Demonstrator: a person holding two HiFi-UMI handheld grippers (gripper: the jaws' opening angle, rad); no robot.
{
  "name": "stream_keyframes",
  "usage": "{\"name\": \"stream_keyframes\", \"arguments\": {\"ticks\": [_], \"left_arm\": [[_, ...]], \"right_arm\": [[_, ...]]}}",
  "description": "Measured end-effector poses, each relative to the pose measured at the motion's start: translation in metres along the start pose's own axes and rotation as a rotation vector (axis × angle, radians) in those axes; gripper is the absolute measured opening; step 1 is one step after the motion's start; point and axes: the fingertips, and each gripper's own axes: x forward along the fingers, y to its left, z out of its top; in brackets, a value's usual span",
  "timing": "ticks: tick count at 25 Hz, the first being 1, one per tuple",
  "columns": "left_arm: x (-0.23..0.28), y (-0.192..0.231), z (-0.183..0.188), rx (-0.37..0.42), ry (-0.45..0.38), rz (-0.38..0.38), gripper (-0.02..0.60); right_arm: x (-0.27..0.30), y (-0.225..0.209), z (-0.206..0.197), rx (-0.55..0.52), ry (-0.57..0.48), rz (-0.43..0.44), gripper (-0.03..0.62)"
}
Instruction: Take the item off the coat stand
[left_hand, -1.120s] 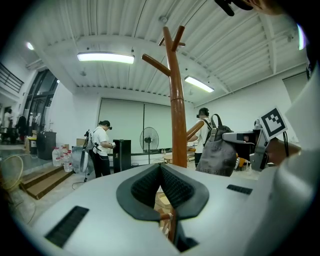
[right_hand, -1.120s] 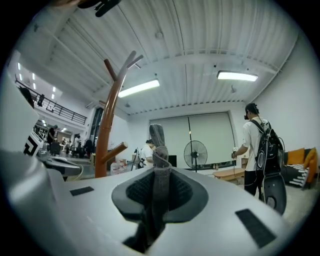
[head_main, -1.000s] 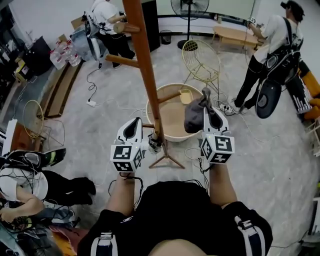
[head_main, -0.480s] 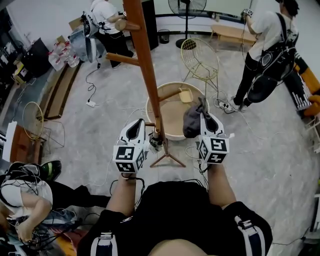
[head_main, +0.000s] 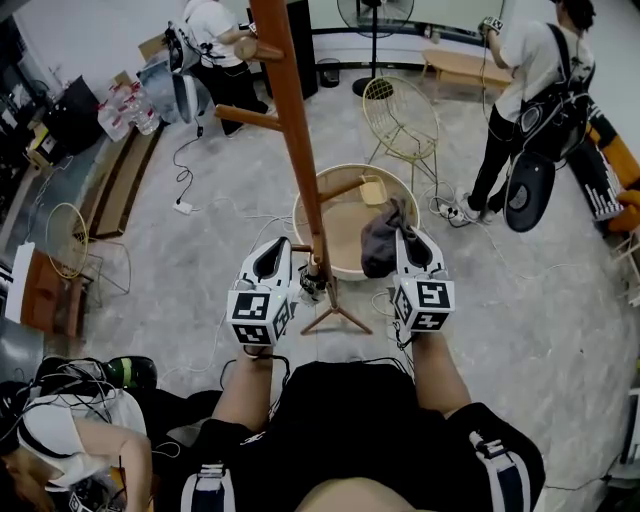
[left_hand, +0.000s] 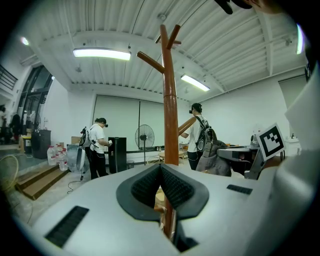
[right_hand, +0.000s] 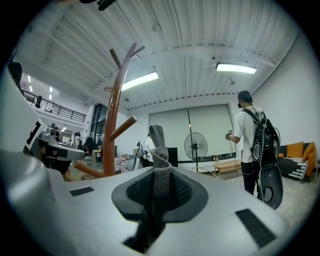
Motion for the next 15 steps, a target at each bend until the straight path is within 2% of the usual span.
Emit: {"name": "stream_keyframes", "arguments": {"ticks": [15], "left_arm": [[0.010,-0.014,0.003,0.002,0.007,0.006,0.017]], "right_arm": [[-0.001,-0.015,0.003,0.012,-0.003,0.020,0.049]]}}
